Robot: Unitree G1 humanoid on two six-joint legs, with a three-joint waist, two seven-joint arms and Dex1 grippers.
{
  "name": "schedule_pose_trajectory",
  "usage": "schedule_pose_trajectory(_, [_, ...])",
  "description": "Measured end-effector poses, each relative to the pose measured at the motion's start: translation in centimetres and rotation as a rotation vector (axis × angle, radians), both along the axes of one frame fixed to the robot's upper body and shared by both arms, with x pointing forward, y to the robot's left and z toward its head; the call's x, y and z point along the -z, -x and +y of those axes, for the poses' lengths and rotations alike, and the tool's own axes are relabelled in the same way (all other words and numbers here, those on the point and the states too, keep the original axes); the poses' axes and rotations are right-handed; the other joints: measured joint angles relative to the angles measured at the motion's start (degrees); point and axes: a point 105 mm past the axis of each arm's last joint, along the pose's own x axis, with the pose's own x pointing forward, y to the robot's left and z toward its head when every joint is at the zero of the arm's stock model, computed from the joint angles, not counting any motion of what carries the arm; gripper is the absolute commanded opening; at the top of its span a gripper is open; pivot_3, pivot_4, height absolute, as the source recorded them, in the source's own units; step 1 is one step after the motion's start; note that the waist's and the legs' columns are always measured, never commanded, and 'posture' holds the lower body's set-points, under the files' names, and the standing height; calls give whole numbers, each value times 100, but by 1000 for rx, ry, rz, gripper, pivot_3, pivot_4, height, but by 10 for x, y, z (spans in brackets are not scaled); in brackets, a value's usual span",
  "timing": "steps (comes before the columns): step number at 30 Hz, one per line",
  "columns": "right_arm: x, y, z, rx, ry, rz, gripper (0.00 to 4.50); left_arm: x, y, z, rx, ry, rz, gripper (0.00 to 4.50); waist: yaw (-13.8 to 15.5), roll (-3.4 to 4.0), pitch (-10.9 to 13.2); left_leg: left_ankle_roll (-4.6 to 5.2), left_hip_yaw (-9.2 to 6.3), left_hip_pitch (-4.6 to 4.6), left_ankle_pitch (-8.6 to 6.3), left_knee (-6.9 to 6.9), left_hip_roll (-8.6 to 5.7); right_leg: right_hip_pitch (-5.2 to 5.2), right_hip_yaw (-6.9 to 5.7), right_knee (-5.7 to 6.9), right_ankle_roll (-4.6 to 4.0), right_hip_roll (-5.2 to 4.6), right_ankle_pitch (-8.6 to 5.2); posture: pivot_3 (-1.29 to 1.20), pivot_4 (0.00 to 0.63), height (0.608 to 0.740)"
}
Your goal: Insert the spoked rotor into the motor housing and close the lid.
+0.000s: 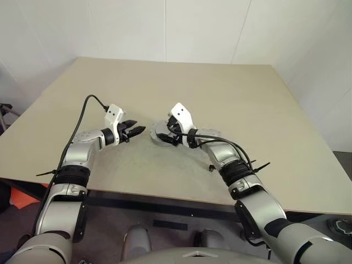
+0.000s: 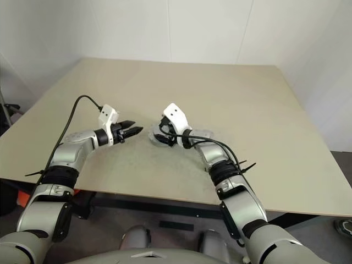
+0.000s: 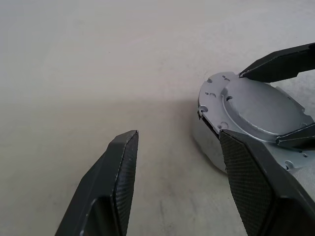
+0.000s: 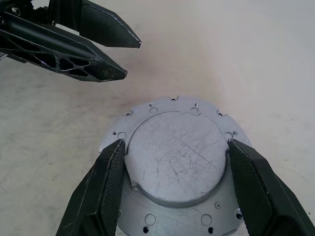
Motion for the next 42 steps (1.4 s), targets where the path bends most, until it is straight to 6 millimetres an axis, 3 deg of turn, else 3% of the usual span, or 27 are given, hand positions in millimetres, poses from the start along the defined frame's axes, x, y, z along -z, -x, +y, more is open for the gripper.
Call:
schedule_pose_trajectory(37, [3,-3,-1,24,11,-18,3177,2,0,0,4,-9,3,2772,-2,0,0,-7,3,13,4,-28,-1,10,-3,-23,2,2,-1,0,0,740])
schedule_pose_trajectory(42, [6,-5,-1,36,34,-34,3177,2,0,0,5,-10,4,2772,0,1,0,-9,3,13,5,-28,-4,11,-1,-24,40,0,-24,0,0,740])
